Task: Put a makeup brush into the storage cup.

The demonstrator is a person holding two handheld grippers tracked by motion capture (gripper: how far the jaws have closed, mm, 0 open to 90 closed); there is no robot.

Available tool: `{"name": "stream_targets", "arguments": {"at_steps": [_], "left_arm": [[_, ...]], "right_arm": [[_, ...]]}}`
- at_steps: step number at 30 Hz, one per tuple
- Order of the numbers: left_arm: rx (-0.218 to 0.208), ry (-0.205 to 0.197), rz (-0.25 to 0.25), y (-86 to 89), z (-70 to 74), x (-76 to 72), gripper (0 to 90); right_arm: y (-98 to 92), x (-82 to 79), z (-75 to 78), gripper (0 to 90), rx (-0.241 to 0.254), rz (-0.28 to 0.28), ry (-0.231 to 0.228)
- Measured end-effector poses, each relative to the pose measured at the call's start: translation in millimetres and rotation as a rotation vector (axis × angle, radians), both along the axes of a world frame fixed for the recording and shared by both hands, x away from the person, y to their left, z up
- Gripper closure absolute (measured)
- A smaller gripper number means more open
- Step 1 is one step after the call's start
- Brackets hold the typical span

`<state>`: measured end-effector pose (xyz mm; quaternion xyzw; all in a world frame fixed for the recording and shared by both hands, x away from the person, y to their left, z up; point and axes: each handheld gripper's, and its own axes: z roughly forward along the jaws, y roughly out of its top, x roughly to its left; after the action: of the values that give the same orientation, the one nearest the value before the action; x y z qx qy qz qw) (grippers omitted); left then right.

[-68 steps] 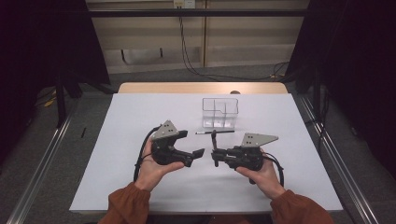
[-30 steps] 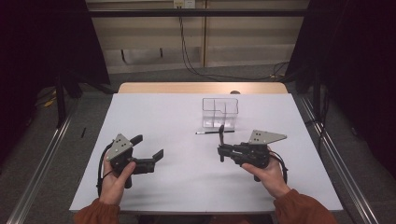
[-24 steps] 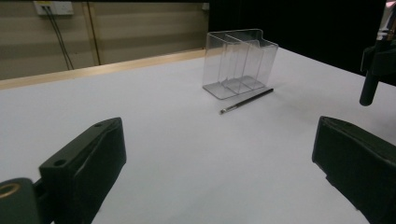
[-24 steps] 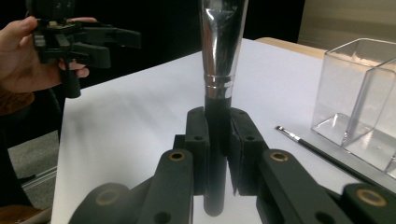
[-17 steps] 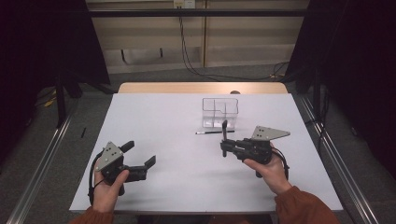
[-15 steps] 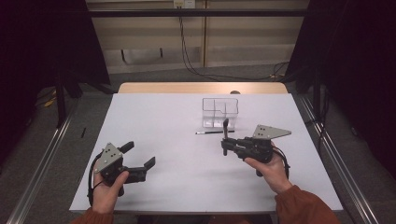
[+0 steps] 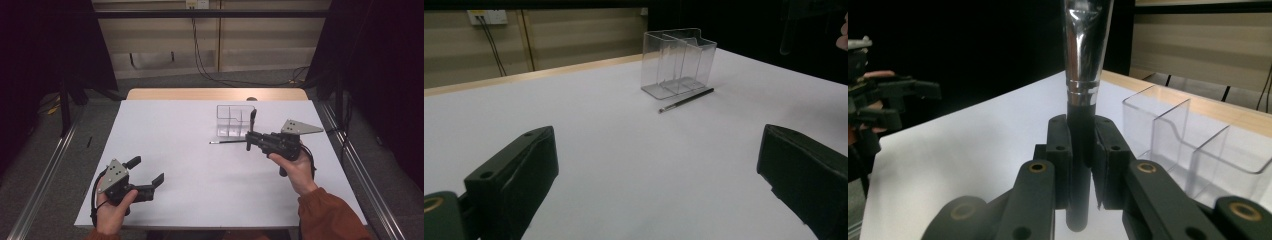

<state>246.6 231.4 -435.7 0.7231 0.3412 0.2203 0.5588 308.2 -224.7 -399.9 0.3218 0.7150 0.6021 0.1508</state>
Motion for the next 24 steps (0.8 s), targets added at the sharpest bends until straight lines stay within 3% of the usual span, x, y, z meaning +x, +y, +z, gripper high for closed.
{"name": "stream_targets", "arguments": {"at_steps": [6,14,18,24], "left_arm": [[0.017,-0.001,-0.004,2.9,-0.7,1.0,2.8],[0.014,0.016,-0.005,3.7,-2.2,1.1,2.8],[0.021,0.005,-0.013,3.5,-1.6,-0.1,3.1],[0.019,0.001,0.001,6.2,-1.8,-2.6,3.5]], "right_arm": [[-4.9,14.1,4.5,79.5,-0.005,-0.042,0.003],[-8.2,32.0,23.2,79.5,-0.015,-0.075,-0.047],[-9.4,40.4,30.1,79.5,-0.010,-0.094,-0.057],[-10.8,55.0,26.0,79.5,-0.009,-0.119,-0.037]]}}
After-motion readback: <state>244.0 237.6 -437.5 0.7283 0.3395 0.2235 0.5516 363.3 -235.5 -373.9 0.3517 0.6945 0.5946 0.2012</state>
